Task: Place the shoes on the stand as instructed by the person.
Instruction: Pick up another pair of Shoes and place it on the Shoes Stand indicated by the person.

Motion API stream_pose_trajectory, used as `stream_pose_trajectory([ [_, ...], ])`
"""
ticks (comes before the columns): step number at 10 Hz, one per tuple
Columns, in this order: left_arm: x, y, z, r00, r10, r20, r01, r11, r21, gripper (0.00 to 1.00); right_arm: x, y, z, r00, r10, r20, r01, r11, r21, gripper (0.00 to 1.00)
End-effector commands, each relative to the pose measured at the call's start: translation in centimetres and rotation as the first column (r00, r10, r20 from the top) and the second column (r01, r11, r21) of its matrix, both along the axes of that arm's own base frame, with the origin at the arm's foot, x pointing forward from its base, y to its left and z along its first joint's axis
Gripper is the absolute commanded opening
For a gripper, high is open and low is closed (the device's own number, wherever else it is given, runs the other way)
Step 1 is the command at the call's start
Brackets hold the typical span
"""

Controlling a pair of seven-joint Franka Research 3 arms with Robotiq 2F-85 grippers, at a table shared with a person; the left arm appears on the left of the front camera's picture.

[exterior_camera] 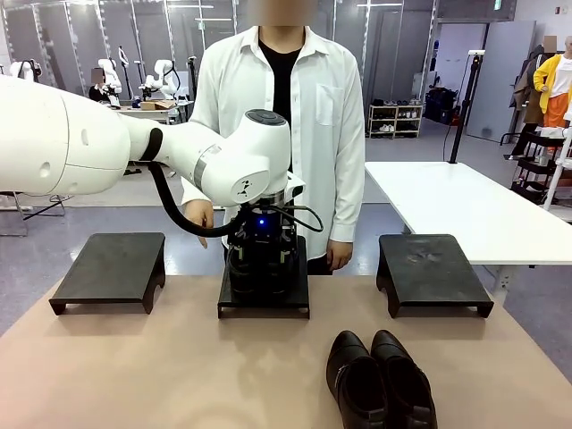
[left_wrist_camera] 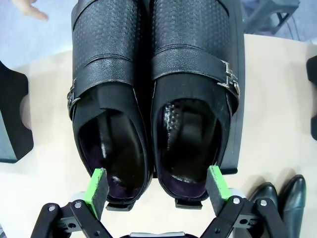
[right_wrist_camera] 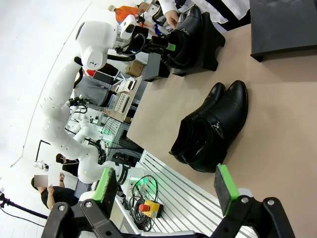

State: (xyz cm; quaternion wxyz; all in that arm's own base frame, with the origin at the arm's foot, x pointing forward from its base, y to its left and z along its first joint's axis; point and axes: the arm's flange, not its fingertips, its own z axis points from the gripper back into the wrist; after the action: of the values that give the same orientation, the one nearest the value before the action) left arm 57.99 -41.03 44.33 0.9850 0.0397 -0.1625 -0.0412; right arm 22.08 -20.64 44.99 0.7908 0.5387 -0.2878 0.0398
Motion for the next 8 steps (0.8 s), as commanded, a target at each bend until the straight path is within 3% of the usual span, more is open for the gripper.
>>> stream_pose_trajectory([
  [1, 0.06, -0.03, 0.12, 1.0, -0.003, 0.006, 0.003, 1.0, -0.007, 1.0, -0.03, -0.02, -0.05, 1.0, 0.002, 0.024, -0.003, 1.0, 0.005, 1.0],
  [8, 0.0, -0.02, 0.03, 1.0, 0.0, 0.0, 0.0, 1.0, 0.0, 1.0, -0.03, -0.02, -0.05, 1.0, 0.002, 0.024, -0.003, 1.0, 0.005, 1.0],
])
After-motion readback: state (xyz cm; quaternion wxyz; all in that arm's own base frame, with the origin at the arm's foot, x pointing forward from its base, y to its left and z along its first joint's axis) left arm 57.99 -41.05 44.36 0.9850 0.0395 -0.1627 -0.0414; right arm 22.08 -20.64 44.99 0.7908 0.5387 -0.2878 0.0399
